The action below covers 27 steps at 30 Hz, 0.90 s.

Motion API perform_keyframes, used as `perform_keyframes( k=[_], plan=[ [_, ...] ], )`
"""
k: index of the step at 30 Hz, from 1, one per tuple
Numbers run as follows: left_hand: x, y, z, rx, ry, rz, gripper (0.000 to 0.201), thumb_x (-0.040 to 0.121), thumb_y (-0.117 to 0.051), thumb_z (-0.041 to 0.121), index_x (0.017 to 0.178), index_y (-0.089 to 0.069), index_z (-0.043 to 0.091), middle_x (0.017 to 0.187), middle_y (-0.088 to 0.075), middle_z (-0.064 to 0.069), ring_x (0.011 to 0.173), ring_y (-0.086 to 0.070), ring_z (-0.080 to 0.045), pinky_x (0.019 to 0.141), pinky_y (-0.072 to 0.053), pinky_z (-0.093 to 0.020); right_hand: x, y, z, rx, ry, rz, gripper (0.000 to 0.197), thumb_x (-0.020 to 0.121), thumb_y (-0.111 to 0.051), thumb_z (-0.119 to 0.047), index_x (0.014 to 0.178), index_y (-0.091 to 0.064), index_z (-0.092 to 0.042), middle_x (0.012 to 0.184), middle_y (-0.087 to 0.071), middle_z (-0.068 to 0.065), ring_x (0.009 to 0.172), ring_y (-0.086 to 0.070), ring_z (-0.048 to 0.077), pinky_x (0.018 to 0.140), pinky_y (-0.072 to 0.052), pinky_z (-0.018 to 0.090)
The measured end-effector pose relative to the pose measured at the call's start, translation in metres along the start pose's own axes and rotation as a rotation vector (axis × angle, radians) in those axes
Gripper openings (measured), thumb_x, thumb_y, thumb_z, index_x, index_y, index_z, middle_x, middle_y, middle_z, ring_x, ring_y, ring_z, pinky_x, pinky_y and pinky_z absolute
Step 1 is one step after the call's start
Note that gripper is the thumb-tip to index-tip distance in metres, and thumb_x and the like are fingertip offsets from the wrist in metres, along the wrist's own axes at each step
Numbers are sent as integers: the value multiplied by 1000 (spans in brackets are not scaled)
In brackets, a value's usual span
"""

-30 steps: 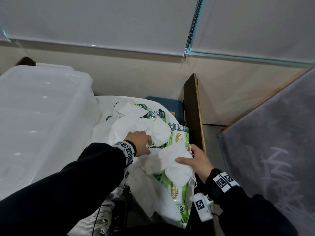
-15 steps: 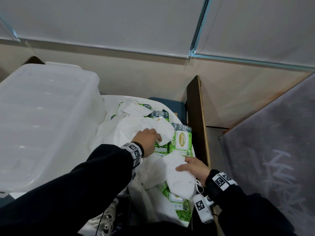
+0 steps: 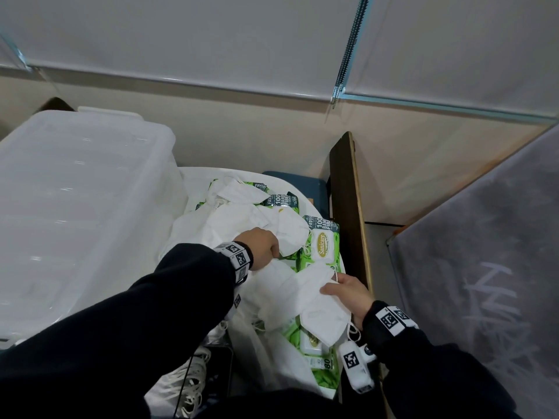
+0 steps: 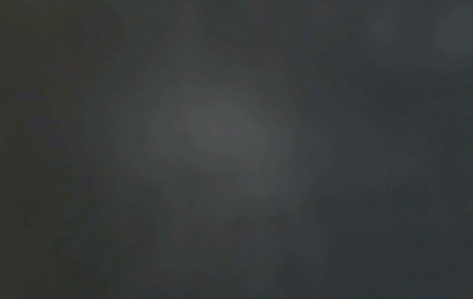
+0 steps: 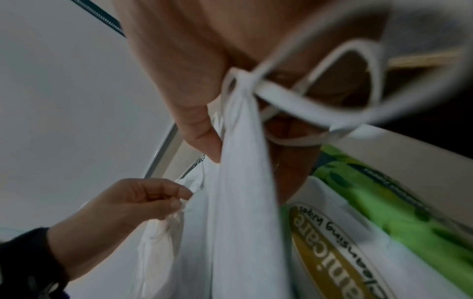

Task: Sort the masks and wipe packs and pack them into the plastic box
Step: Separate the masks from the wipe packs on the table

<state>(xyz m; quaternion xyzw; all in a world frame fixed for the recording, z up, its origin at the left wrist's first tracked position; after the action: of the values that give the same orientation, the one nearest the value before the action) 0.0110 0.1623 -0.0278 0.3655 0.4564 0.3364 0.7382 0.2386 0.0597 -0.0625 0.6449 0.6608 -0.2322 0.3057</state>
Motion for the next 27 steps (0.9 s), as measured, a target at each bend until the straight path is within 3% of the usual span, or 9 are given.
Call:
perform_keyframes(
  k=[3,7,9,12,15,18,22,24,27],
  plan=[
    [-5,28,-5,-8,46,191,32,99,-50,21,121,-70,33,128,-63,1,119,-60,-25,101,-45,-38,4,-6,0,-19,23,26,21,83,-75,8,97,-65,-4,106,-74,24,81,-73,30,73,-63,37],
    [-25,76,-15,-281,33,498,34,99,-53,15,123,-72,27,113,-63,-4,105,-63,-26,98,-45,-34,8,-12,-4,-102,47,54,61,67,-94,-10,118,-61,-17,119,-70,10,104,-71,30,93,-59,48],
    [-42,92,-17,-448,11,586,33,98,-56,8,119,-75,25,103,-61,-2,97,-61,-20,90,-42,-26,2,-10,-16,-181,112,102,67,67,-95,-14,119,-54,-22,113,-69,3,97,-72,25,82,-62,40],
    [-62,102,-22,-744,21,669,36,92,-62,2,99,-77,35,90,-64,0,86,-67,-19,85,-49,-29,-4,0,-44,-181,225,193,63,68,-96,-20,111,-51,-24,106,-69,4,90,-74,28,72,-63,42],
    [-77,104,-22,-1061,36,708,40,91,-61,-4,92,-78,32,71,-60,7,77,-70,-21,78,-52,-31,-2,7,-63,-33,220,202,47,74,-93,-16,108,-60,-20,112,-71,13,97,-73,35,84,-61,49],
    [-91,105,-8,-1234,25,725,35,91,-59,-9,100,-78,19,68,-53,2,69,-55,-17,70,-48,-25,-1,-2,-68,239,158,53,42,84,-82,-5,123,-67,-6,115,-75,18,103,-73,36,96,-57,54],
    [-104,96,24,-1345,-49,684,34,84,-55,-15,98,-75,9,67,-54,0,67,-50,-19,66,-44,-22,-10,-23,-64,389,90,21,21,94,-70,-7,115,-71,-2,105,-78,16,77,-75,28,67,-60,40],
    [-103,84,44,-1314,-95,588,32,85,-58,-15,97,-73,10,71,-54,-5,68,-53,-17,68,-47,-22,-11,-39,-56,496,49,-22,45,94,-73,-20,133,-62,-1,120,-71,19,83,-71,30,62,-57,37],
    [-90,57,66,-1207,-126,377,25,85,-66,-1,100,-70,19,79,-64,-5,75,-62,-15,77,-51,-27,-25,-69,-56,637,7,-230,59,100,-59,-48,143,-58,-8,138,-62,23,119,-62,39,102,-52,55]
  ],
)
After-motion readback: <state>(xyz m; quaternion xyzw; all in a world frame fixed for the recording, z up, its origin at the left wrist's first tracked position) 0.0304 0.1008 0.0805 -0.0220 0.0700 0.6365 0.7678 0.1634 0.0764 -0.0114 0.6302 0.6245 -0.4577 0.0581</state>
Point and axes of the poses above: each hand's wrist, its own x-axis towards the middle knuckle, its own y-axis out of the back of the hand, z = x × y, the point moved 6 cm from there along x, towards the middle knuckle
